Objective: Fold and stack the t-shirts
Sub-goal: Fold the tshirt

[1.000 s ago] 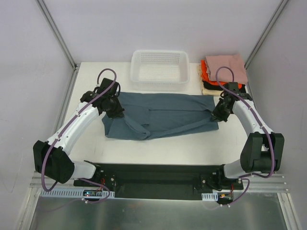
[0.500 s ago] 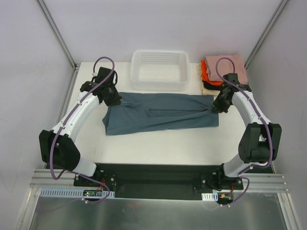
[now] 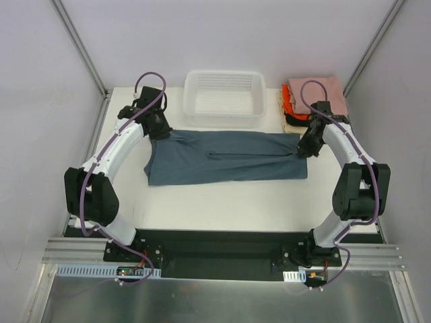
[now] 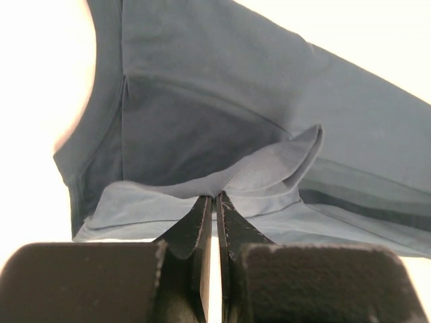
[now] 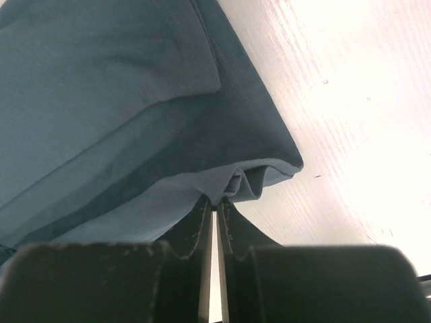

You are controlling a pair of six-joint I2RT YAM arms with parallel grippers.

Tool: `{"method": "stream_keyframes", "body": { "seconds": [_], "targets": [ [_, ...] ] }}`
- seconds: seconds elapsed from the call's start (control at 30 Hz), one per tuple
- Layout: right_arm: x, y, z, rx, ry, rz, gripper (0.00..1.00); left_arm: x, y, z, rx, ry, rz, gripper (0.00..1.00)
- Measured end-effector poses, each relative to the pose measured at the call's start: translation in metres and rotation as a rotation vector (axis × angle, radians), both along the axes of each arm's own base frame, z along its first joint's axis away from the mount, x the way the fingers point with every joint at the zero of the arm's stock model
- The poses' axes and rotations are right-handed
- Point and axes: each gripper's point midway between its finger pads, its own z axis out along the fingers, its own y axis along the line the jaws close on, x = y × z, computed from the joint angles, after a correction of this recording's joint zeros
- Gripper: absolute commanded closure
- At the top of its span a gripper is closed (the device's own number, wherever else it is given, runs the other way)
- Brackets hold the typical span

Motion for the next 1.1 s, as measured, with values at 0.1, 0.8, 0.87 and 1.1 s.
{"method": "stream_keyframes", "body": {
  "seconds": [0.1,0.8,0.87,1.1],
  "targets": [
    [0.004,-0.001,-0.003,-0.008,0.008,-0.004,0.91,0.009,0.004,-0.003,0.009,0.003,0.004,1.0],
    [0.027,-0.016,-0.033,-0.085,0.069,-0.061,0.03,0.075,0.024,-0.053,0.036,0.064,0.048,0.01],
    [0.015,-0.015,-0.032,-0.087,0.074,-0.047,0.03,0.062,0.018,-0.052,-0.002,0.075,0.03,0.01],
    [-0.002,0.023,-0.024,-0.003,0.028,0.137,0.03,0.016,-0.009,-0.068,-0.118,0.156,-0.029,0.01]
  ]
}}
